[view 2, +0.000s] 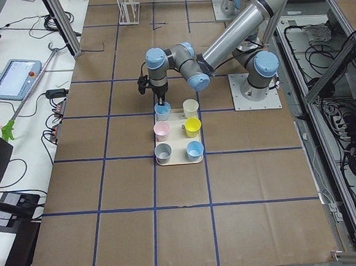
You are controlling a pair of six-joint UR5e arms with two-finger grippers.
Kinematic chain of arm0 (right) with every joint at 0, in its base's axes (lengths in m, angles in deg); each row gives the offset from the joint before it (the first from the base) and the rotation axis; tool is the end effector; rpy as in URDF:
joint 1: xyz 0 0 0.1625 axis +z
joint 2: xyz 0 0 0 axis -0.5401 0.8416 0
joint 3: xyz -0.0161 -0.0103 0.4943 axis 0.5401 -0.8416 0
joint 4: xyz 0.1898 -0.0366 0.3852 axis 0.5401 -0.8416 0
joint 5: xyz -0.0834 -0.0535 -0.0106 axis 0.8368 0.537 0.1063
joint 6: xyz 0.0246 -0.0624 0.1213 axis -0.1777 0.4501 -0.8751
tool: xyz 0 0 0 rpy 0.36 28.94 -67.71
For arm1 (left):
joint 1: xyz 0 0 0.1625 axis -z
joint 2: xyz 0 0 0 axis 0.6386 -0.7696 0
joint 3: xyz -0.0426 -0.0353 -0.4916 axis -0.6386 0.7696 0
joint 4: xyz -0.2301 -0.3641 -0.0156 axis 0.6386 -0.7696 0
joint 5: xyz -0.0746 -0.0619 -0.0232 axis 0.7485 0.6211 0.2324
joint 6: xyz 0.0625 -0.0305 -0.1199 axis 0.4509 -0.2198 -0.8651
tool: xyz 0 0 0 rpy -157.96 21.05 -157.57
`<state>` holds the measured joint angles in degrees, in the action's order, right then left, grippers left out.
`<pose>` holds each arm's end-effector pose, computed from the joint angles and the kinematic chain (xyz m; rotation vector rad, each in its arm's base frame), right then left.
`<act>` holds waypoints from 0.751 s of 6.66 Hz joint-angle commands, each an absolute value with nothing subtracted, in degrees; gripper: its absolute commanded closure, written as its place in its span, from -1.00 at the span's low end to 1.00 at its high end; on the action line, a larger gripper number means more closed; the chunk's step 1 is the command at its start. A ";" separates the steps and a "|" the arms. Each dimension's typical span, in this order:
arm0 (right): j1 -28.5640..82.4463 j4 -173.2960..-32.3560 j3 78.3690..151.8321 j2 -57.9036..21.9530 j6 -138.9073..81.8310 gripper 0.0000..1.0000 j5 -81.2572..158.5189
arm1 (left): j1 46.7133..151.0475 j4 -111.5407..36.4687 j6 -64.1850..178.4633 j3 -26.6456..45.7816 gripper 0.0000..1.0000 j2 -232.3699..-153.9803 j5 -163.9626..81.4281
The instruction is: Transfer IKEA cup to right arm and place on rack
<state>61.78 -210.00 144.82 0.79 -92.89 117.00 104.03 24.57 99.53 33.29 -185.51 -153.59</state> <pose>0.2505 -0.4824 0.4564 0.9493 1.7849 -0.4218 0.1107 -0.5337 0.2621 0.0551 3.1348 0.0289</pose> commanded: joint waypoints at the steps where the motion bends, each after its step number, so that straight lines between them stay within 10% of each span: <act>1: 61.88 -210.12 144.80 0.64 -92.90 -1.00 116.50 | 104.11 20.24 99.47 30.68 1.00 -183.44 -153.94; 5: 61.88 -210.30 144.80 0.55 -92.90 -1.00 116.50 | 104.81 -9.34 98.50 6.29 1.00 -182.80 -153.68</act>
